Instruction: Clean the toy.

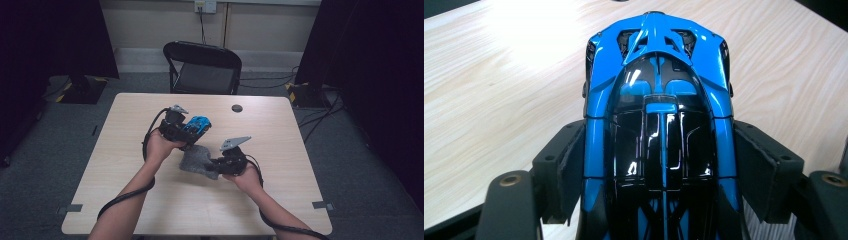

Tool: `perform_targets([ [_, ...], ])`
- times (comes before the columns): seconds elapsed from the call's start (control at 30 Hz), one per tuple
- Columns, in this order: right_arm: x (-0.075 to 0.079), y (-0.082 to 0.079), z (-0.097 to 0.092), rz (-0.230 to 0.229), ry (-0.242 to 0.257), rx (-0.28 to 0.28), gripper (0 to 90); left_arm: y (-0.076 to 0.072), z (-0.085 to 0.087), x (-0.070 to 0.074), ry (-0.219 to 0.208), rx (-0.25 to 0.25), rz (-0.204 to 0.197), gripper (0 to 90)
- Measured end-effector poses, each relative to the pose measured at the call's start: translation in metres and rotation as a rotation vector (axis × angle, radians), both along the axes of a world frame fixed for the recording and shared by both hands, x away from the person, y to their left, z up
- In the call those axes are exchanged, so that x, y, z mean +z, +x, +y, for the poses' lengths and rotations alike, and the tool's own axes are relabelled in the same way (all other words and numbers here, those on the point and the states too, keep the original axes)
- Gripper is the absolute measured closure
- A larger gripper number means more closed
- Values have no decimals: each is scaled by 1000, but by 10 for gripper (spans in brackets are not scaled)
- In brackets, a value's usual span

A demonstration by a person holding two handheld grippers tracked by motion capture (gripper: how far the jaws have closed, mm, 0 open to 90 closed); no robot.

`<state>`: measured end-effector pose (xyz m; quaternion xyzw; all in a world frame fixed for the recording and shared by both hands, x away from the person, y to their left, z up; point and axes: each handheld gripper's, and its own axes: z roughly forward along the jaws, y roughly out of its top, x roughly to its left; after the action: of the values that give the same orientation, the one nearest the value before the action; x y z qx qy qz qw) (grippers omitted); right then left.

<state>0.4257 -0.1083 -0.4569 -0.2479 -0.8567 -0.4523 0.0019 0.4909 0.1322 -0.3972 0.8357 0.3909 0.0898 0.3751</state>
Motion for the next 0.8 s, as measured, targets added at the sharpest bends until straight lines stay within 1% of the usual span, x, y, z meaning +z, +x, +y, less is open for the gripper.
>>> perform_targets([
  [0.07,2,2,-8,-7,-7,-29,766,-2,7,-1,0,4,4,283],
  [0.23,3,8,-26,-14,-15,-81,766,-7,20,-4,10,17,10,283],
  [0.3,4,10,-33,-13,-5,-105,765,-8,24,-5,12,23,15,283],
  [0.37,5,11,-39,-16,-10,-123,765,-9,29,-5,14,30,11,283],
  [0.47,7,13,-44,-23,-26,-137,765,-11,33,-5,12,32,7,283],
  [0.5,9,13,-46,-25,-27,-141,765,-12,35,-4,14,33,2,283],
  [0.53,10,14,-49,-28,-22,-148,765,-12,36,-5,11,36,5,283],
  [0.63,12,15,-56,-29,-15,-171,765,-14,38,-6,31,34,12,283],
  [0.67,12,15,-59,-31,-20,-182,764,-14,38,-6,31,34,12,283],
  [0.73,12,16,-66,-28,-12,-200,764,-16,41,-9,38,30,11,283],
  [0.8,11,17,-76,-29,-16,-233,761,-17,43,-12,46,32,14,283],
])
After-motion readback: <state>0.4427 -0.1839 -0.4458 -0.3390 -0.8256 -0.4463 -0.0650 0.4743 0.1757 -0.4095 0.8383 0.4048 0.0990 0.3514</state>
